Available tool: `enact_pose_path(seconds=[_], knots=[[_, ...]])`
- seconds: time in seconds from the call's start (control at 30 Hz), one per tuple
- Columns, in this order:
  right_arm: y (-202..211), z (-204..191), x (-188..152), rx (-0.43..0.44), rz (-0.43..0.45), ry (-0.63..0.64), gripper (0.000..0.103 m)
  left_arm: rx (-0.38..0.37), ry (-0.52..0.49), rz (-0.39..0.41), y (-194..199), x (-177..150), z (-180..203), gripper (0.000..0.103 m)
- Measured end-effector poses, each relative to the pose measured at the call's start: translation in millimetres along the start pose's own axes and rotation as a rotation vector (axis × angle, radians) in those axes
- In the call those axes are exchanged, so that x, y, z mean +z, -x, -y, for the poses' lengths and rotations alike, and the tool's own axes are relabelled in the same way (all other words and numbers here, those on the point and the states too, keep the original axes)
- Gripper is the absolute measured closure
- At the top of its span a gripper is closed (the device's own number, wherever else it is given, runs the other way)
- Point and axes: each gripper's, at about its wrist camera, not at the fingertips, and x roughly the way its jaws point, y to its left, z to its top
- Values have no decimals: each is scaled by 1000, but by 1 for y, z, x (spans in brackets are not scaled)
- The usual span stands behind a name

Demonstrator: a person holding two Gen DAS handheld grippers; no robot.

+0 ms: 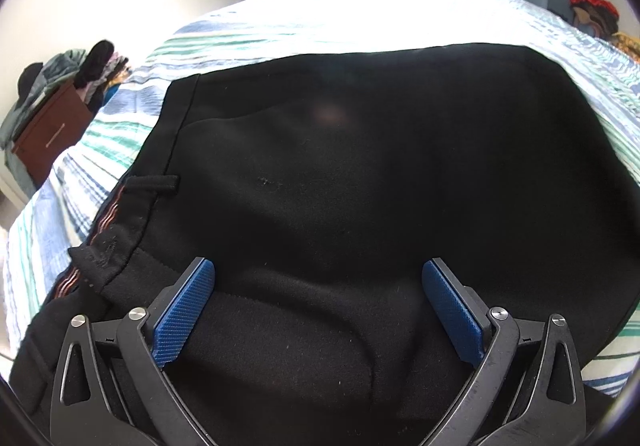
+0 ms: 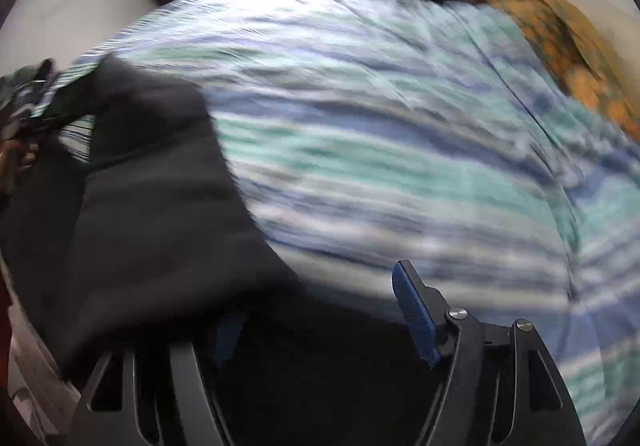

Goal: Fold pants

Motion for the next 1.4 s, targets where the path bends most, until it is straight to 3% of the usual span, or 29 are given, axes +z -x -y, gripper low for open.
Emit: enact_pose_path(seconds=[0.1,0.23,0.33,0.47,0.6,0.73,0.9,0.97,1.1,1.2,1.33,1.4], knots=[[37,37,-19,-56,90,-222,31,4,12,-29,28,0,1,1],[82,28,-19,-81,216,-248,23,-151,5,22,91,-28,11,1],[103,-23,-4,-29,271,-150,23,-254,-53,34,137,-66,28,1],[113,-120,-9,154,278,0,17,-354,-129,42,180,-129,54,1],[98,-213,-29,295,237,186,17,-368,-211,27,190,-172,77,1],[69,-257,-54,309,169,289,17,-341,-251,2,181,-196,88,1],[44,-260,-82,274,84,363,16,-311,-321,44,182,-218,91,1],[46,-258,-83,268,95,374,16,-320,-319,39,186,-215,91,1],[64,-252,-78,316,181,322,16,-329,-281,101,198,-210,81,1],[57,-246,-79,318,144,297,16,-305,-258,78,188,-209,75,1],[49,-209,-73,299,110,136,17,-292,-208,29,172,-202,69,1],[56,-186,-66,341,128,11,17,-286,-210,34,173,-202,70,1]])
